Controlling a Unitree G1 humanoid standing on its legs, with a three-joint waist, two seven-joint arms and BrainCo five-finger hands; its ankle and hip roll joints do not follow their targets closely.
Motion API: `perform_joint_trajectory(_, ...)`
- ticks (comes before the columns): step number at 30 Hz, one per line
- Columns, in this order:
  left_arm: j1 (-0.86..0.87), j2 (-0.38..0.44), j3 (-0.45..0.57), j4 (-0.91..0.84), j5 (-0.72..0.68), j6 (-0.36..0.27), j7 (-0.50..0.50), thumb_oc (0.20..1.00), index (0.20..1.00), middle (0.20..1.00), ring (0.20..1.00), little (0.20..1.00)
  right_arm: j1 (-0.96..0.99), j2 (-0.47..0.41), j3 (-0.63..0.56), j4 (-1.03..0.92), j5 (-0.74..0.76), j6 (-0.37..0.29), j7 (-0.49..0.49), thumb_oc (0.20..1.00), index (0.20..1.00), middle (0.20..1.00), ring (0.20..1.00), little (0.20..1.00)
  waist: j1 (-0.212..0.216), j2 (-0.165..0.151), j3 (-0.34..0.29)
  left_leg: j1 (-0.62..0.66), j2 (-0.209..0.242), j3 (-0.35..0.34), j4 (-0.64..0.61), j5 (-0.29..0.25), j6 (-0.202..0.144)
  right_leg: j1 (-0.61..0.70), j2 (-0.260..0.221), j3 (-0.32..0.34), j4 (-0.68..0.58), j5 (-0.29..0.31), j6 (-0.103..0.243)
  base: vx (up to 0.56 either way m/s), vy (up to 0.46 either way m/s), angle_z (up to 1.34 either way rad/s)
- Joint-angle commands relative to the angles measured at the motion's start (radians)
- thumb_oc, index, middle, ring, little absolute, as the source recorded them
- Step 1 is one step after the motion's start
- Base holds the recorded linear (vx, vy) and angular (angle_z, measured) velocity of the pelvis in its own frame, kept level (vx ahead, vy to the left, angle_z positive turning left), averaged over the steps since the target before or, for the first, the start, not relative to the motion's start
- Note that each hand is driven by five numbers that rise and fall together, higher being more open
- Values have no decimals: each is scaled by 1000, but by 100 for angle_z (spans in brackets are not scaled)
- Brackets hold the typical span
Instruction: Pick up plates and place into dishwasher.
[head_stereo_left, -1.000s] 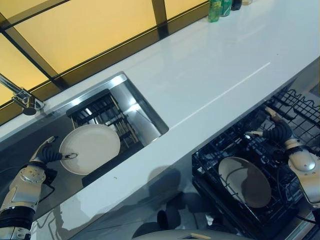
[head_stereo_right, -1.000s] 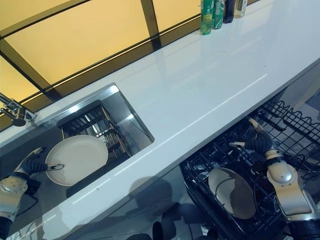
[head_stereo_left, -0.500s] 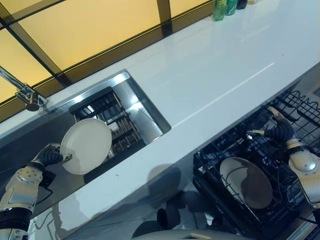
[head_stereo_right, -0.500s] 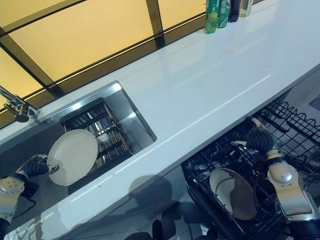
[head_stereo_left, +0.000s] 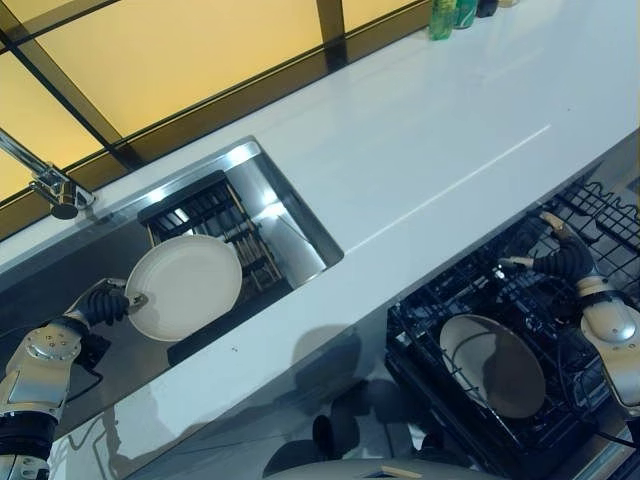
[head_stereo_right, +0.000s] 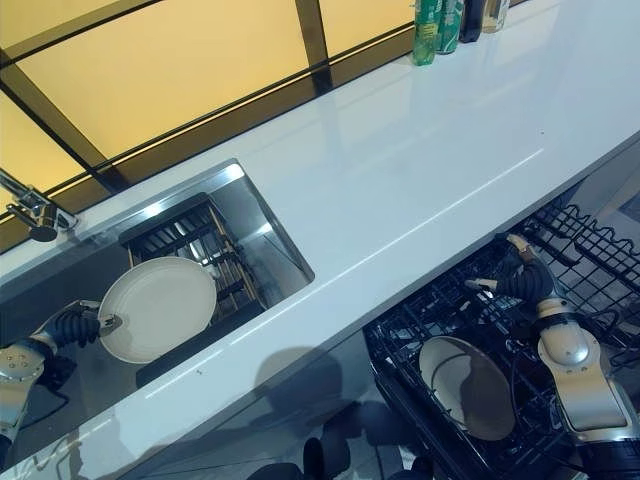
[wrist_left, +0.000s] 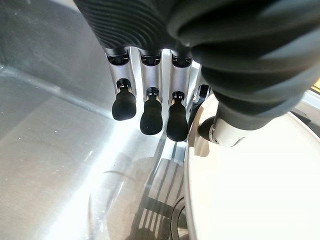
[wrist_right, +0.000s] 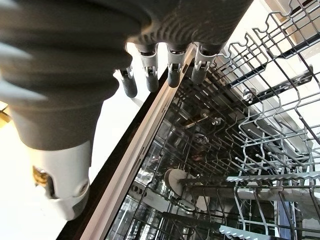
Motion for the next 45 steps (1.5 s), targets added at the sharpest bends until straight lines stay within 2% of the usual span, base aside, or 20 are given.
perform_joint_trajectory(1, 15, 92, 42, -21, -22, -43, 44, 200, 200, 200, 200, 200, 3, -35, -20, -95, 16, -61, -28, 1000, 1000, 1000, 1000, 1000, 12, -30, -64, -113, 24, 19, 24, 63, -35, -99, -26, 51, 243, -133, -20, 0, 0, 0)
perform_joint_trajectory(3, 11, 90, 45, -20, -27, -52, 66, 200, 200, 200, 200, 200, 3, -31, -18, -92, 15, -67, -31, 1000, 1000, 1000, 1000, 1000, 12, -32, -65, -113, 24, 19, 23, 62, -34, -99, -25, 50, 242, -133, -21, 0, 0, 0)
perform_joint_trajectory(6, 5, 82, 70, -23, -54, -66, 162, 200, 200, 200, 200, 200, 3, -24, -16, -92, 13, -69, -39, 1000, 1000, 1000, 1000, 1000, 15, -38, -65, -113, 23, 18, 22, 62, -34, -98, -24, 48, 241, -133, -21, 1, -11, 0)
perform_joint_trajectory(10, -2, 58, 117, -21, -68, -134, 311, 200, 200, 200, 200, 200, 3, -3, -14, -89, 9, -79, -74, 1000, 1000, 1000, 1000, 1000, 22, -50, -67, -115, 26, 16, 23, 61, -35, -93, -21, 43, 241, -136, -25, 5, -39, 1)
perform_joint_trajectory(13, -4, 22, 166, -70, -49, -168, 411, 200, 200, 200, 200, 200, -3, 27, -20, -76, -9, -93, -129, 1000, 1000, 1000, 1000, 1000, 34, -62, -71, -120, 28, 11, 24, 60, -37, -90, -17, 37, 241, -139, -29, 4, -57, 3)
perform_joint_trajectory(17, 1, 0, 207, -102, -32, -215, 519, 200, 200, 200, 200, 200, -8, 45, -38, -65, -28, -74, -216, 1000, 1000, 1000, 1000, 1000, 41, -72, -75, -122, 32, 9, 23, 60, -39, -86, -13, 33, 242, -143, -33, 1, -48, 7)
perform_joint_trajectory(18, 3, -4, 220, -119, -29, -226, 559, 200, 200, 200, 200, 200, -10, 52, -54, -56, -20, -60, -274, 1000, 1000, 1000, 1000, 1000, 42, -75, -76, -121, 35, 9, 23, 59, -40, -85, -10, 33, 243, -145, -34, -4, -39, 5)
perform_joint_trajectory(24, 45, -15, 266, -148, -33, -257, 598, 200, 200, 200, 200, 200, -8, 90, -155, -42, 22, -54, -514, 1000, 1000, 1000, 1000, 1000, 42, -78, -81, -113, 40, 12, 22, 54, -37, -77, -3, 39, 244, -149, -35, -1, -7, 0)
perform_joint_trajectory(27, 55, -13, 275, -165, -36, -250, 602, 200, 200, 200, 200, 200, -7, 98, -197, -75, 13, -59, -602, 1000, 1000, 1000, 1000, 1000, 42, -77, -87, -106, 39, 12, 17, 52, -35, -71, 1, 42, 239, -149, -34, 0, 0, 0)
perform_joint_trajectory(36, 37, -14, 251, -205, -33, -258, 611, 200, 200, 200, 200, 200, -60, 58, -239, -162, -70, -135, -768, 1000, 1000, 1000, 1000, 1000, 53, -79, -109, -92, 36, 5, 9, 48, -32, -52, 8, 44, 224, -149, -35, 0, 0, 0)
perform_joint_trajectory(38, 26, -12, 237, -216, -35, -261, 621, 200, 200, 200, 200, 200, -77, 40, -241, -184, -85, -169, -783, 1000, 1000, 1000, 1000, 1000, 57, -80, -114, -89, 35, 2, 5, 47, -32, -49, 9, 42, 221, -149, -35, 0, 0, 0)
perform_joint_trajectory(40, 10, -10, 227, -229, -44, -274, 625, 200, 200, 200, 200, 200, -100, 26, -232, -205, -83, -200, -752, 1000, 1000, 1000, 1000, 1000, 64, -82, -120, -88, 33, -4, 3, 46, -32, -47, 11, 40, 218, -150, -36, 0, 0, 0)
perform_joint_trajectory(45, -53, -6, 179, -279, -31, -311, 623, 200, 200, 200, 200, 200, -204, -1, -124, -251, 39, -290, -544, 1000, 1000, 1000, 1000, 1000, 83, -92, -132, -89, 31, -15, 2, 45, -35, -42, 11, 29, 216, -151, -37, 0, 0, 0)
